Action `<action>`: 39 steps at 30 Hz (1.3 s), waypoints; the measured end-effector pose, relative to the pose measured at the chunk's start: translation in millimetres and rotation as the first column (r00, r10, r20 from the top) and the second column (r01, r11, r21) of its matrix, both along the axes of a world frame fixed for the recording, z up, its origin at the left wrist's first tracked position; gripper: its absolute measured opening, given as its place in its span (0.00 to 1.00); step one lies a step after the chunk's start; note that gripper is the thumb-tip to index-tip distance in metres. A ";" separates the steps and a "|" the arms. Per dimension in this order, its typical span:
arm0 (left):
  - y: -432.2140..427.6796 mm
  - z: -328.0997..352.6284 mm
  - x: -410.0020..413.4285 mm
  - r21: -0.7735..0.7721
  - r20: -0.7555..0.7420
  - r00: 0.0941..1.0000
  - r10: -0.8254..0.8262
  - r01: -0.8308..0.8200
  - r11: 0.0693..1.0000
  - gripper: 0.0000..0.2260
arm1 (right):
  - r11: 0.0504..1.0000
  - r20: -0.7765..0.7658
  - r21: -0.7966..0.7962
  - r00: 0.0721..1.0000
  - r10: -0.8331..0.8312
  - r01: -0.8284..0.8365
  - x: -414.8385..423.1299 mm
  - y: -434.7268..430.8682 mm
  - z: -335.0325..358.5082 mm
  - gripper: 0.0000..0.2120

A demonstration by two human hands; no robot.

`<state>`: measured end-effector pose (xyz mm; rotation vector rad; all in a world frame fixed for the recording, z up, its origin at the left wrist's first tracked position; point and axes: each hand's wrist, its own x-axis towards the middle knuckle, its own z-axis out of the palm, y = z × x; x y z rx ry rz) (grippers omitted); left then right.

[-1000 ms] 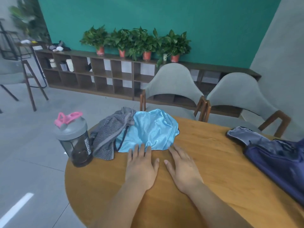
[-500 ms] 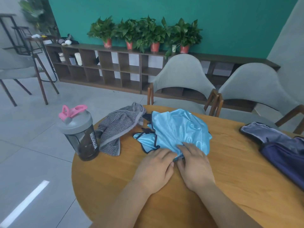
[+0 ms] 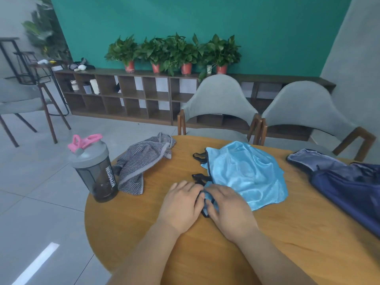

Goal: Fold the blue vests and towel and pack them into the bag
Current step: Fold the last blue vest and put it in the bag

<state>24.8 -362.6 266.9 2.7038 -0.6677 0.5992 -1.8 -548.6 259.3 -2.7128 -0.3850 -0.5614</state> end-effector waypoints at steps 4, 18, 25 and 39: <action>1.3 -0.5 -3.8 -0.060 0.039 0.999 0.023 -0.020 0.998 0.11 | 0.989 -0.082 0.080 0.990 -0.117 0.124 -5.6 -20.7 -2.5 0.20; -1.9 -0.2 -6.1 -0.103 0.117 0.992 0.044 -0.032 0.994 0.14 | 0.017 -0.272 0.959 0.935 -0.228 0.283 -22.3 -93.0 17.5 0.15; -69.9 6.6 -13.0 -0.120 -0.157 0.983 -0.092 0.073 0.990 0.37 | 0.086 -0.172 0.978 0.968 -0.180 0.190 -24.5 -92.7 20.0 0.14; -57.8 3.7 2.3 -0.683 -0.297 0.926 0.232 -0.376 0.627 0.08 | 0.585 -0.043 0.743 0.895 -0.443 0.325 -26.6 -85.4 14.1 0.20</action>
